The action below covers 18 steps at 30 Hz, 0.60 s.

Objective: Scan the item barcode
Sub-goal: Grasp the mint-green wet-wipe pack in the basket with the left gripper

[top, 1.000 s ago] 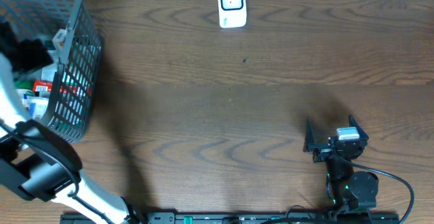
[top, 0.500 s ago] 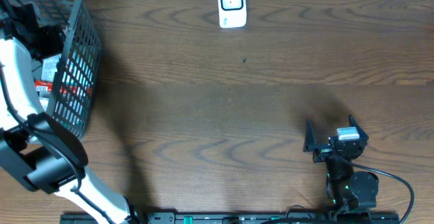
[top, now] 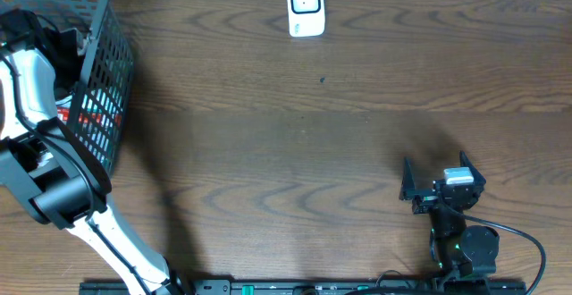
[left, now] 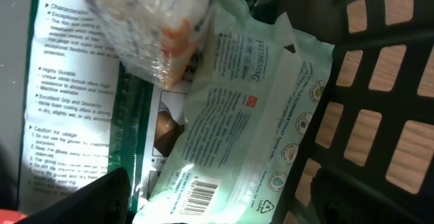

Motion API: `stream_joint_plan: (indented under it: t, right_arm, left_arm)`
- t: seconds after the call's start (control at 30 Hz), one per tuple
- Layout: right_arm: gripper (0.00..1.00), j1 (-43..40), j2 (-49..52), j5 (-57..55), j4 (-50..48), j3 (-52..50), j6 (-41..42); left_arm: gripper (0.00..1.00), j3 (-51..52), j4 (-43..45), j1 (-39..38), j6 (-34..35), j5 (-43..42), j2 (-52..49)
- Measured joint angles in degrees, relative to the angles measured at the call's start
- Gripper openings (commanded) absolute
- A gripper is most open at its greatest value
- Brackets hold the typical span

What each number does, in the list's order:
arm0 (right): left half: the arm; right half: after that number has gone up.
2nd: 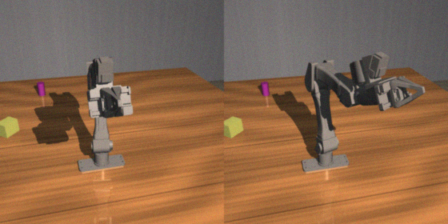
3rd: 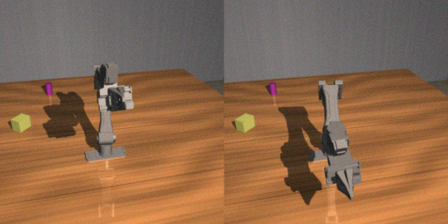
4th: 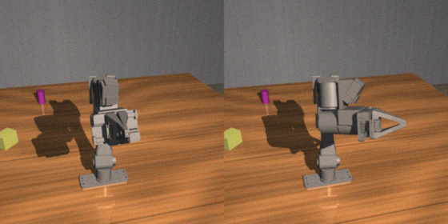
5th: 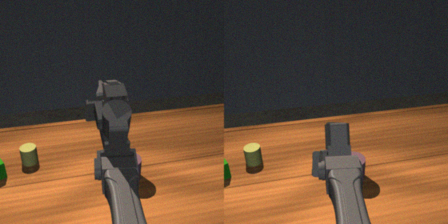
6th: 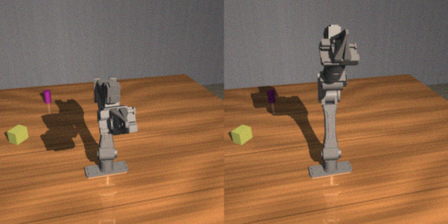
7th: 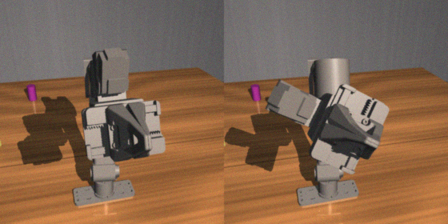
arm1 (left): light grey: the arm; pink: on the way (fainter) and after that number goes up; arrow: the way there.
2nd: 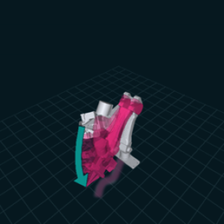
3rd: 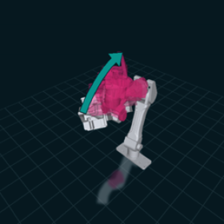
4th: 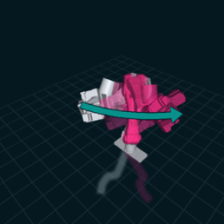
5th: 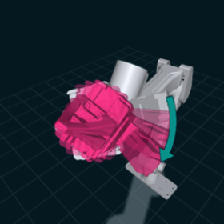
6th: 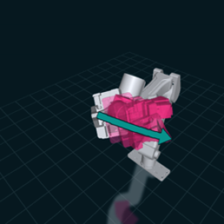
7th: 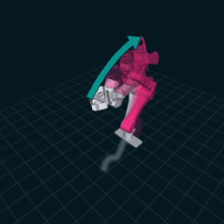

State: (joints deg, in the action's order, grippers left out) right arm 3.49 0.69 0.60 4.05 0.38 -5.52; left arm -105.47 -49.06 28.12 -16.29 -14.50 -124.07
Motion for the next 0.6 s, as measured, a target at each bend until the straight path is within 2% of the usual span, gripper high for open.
stream_joint_plan:
  t: [0.2, 0.23, 0.27, 0.37, 0.53, 0.57, 0.6]
  right_arm:
    - [0.99, 0.0, 0.0, 0.0, 0.0, 0.0, 0.0]
    - [0.99, 0.0, 0.0, 0.0, 0.0, 0.0, 0.0]
    - [0.99, 0.0, 0.0, 0.0, 0.0, 0.0, 0.0]
    - [0.99, 0.0, 0.0, 0.0, 0.0, 0.0, 0.0]
    - [0.99, 0.0, 0.0, 0.0, 0.0, 0.0, 0.0]
    - [1.00, 0.0, 0.0, 0.0, 0.0, 0.0, 0.0]
    - [0.99, 0.0, 0.0, 0.0, 0.0, 0.0, 0.0]
  left_arm:
    - [0.86, 0.0, 0.0, 0.3, -0.8, -0.2, -3.1]
    - [0.82, 0.0, 0.0, 0.3, -1.1, -0.2, -4.3]
    - [0.73, 0.0, 0.2, 0.4, -1.4, -0.2, -4.9]
    - [0.38, -0.4, 0.0, 0.5, -2.1, -0.3, -4.9]
    - [0.19, -0.5, 0.2, 0.3, -2.1, -0.6, -4.5]
    - [0.10, -0.5, 0.2, 0.3, -2.2, -0.6, -4.4]
    - [0.08, -0.6, 0.3, 0.3, -2.1, -0.6, -4.3]
